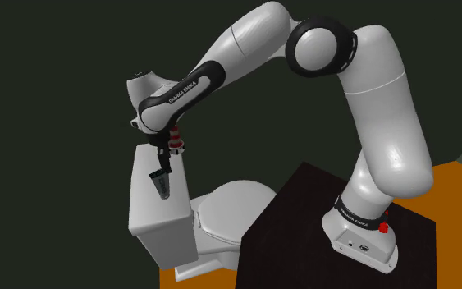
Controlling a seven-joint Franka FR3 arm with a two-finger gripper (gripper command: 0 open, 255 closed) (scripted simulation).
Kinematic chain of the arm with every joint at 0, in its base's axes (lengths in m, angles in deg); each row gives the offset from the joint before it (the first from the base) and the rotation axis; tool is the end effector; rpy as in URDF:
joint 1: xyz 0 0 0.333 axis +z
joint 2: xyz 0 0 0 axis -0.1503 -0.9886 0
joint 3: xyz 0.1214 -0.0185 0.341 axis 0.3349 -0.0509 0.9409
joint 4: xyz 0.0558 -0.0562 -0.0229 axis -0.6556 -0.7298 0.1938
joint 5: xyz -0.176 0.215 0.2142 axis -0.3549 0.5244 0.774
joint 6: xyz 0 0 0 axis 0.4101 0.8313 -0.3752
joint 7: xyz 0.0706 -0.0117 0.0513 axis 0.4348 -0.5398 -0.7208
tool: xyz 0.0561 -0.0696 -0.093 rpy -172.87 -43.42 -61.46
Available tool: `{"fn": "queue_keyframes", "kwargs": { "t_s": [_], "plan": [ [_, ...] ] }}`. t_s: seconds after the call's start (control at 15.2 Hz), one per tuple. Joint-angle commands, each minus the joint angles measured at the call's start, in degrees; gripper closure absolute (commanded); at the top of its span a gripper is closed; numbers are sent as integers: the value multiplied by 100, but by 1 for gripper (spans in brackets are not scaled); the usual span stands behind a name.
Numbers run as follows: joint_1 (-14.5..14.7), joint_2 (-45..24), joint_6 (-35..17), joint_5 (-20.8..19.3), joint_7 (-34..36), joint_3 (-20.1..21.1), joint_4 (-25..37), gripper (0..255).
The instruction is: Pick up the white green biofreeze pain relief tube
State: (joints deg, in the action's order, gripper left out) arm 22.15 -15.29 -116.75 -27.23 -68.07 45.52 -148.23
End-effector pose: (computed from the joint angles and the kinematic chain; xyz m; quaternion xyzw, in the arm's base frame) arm 0.6188 0.2465 0.2987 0.8841 0.4644 -0.0516 0.0065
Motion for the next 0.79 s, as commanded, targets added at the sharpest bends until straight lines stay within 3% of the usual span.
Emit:
{"fn": "queue_keyframes", "kwargs": {
  "t_s": [0.0,0.26,0.33,0.73],
  "plan": [
    [8,-88,-121,-22,13,-13,-31,0],
    [15,-163,-203,-38,23,-24,-40,0],
    [19,-160,-205,-38,29,-23,-45,255],
    [19,-161,-208,-38,30,-23,-48,255]
  ]
}}
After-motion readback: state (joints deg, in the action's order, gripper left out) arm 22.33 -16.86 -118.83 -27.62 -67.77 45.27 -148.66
